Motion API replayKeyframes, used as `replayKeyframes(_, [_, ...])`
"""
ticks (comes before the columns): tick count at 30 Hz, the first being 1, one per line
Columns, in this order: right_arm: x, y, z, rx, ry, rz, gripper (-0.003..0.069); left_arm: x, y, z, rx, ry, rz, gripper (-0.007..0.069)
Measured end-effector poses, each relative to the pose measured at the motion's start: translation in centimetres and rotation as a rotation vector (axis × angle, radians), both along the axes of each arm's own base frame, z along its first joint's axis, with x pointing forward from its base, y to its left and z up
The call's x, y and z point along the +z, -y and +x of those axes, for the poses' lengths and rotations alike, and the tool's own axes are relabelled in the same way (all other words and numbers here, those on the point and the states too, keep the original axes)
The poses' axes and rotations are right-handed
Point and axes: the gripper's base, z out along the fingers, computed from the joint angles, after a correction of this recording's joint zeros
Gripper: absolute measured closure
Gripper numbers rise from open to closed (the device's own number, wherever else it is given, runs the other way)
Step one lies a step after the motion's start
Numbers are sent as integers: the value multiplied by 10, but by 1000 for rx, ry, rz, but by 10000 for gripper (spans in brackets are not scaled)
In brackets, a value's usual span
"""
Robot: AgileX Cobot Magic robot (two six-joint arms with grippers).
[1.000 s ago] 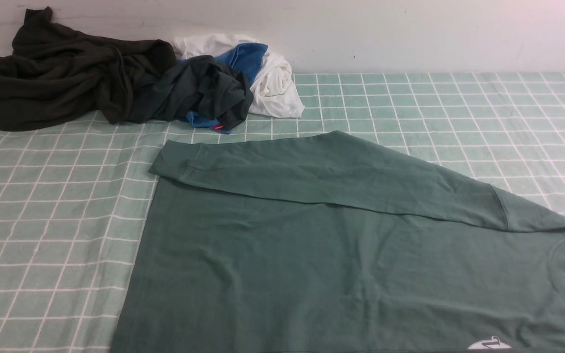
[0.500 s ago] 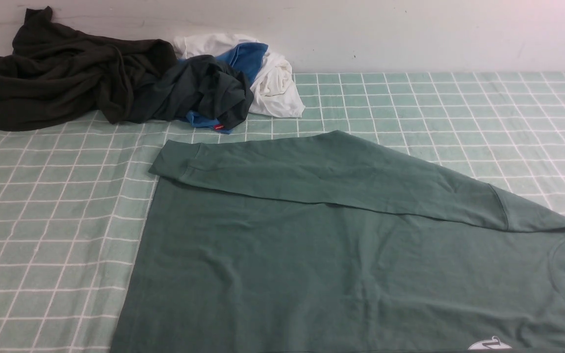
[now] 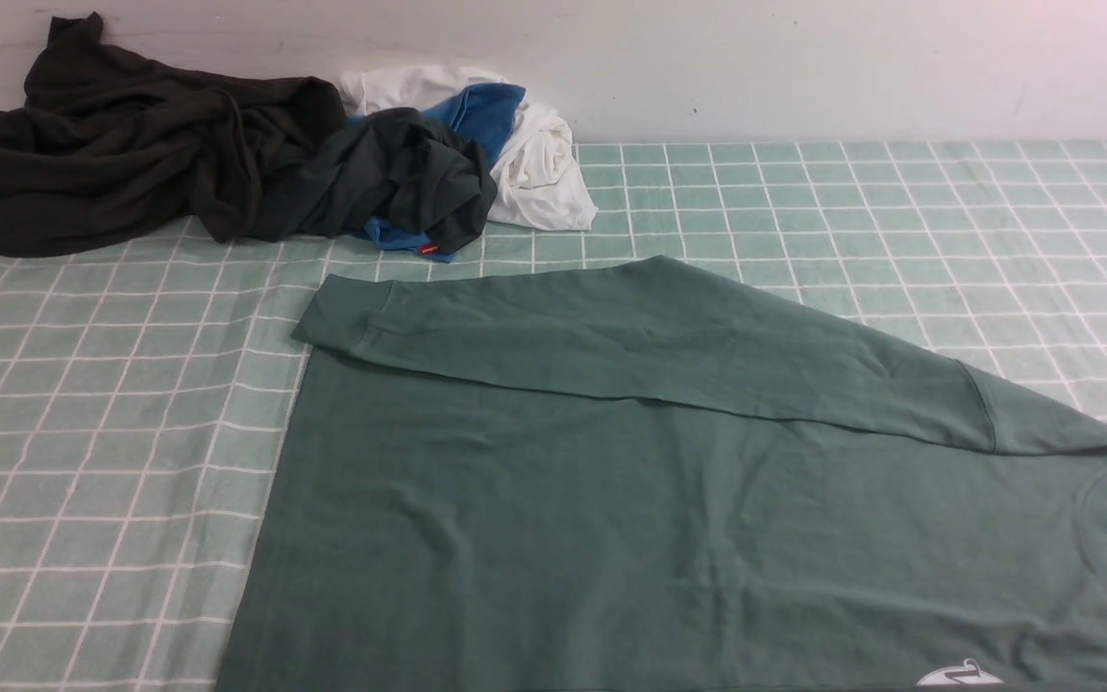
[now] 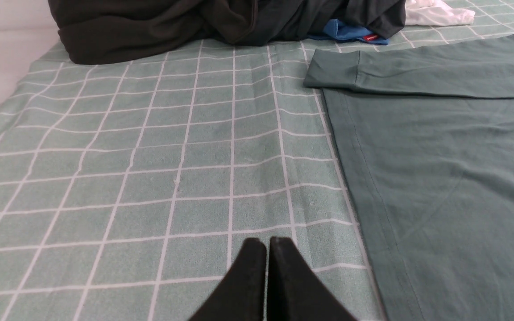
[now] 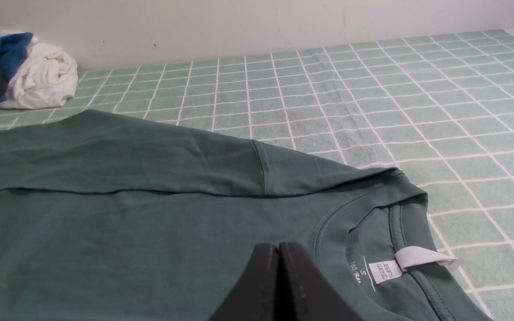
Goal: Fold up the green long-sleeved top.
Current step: Use the left arm to clamp the cuff closest to it
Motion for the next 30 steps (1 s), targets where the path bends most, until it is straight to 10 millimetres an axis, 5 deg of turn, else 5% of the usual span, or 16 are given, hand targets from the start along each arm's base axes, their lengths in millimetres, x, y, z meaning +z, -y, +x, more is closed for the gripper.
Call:
replayKeyframes(12, [0,0,0,0,1,24,673,1,0,0,8,18,-53,628])
replayKeyframes(16, [0,-4,0,-5,9,254,673,3,7,1,40,38,-489,628])
replayKeyframes(18, [1,-8,0,-13,15,549,673,6,10,1,64,35,-805,628])
replayKeyframes(20, [1,-11,0,-16,13,759,673,7,12,1,71,28,-923,628])
replayKeyframes(24, [3,-16,0,-13,8,1018,673,8,13,1,74,21,-1006,628])
replayKeyframes(30, [3,-15,0,-3,13,955,673,11,13,1,63,28,-983,628])
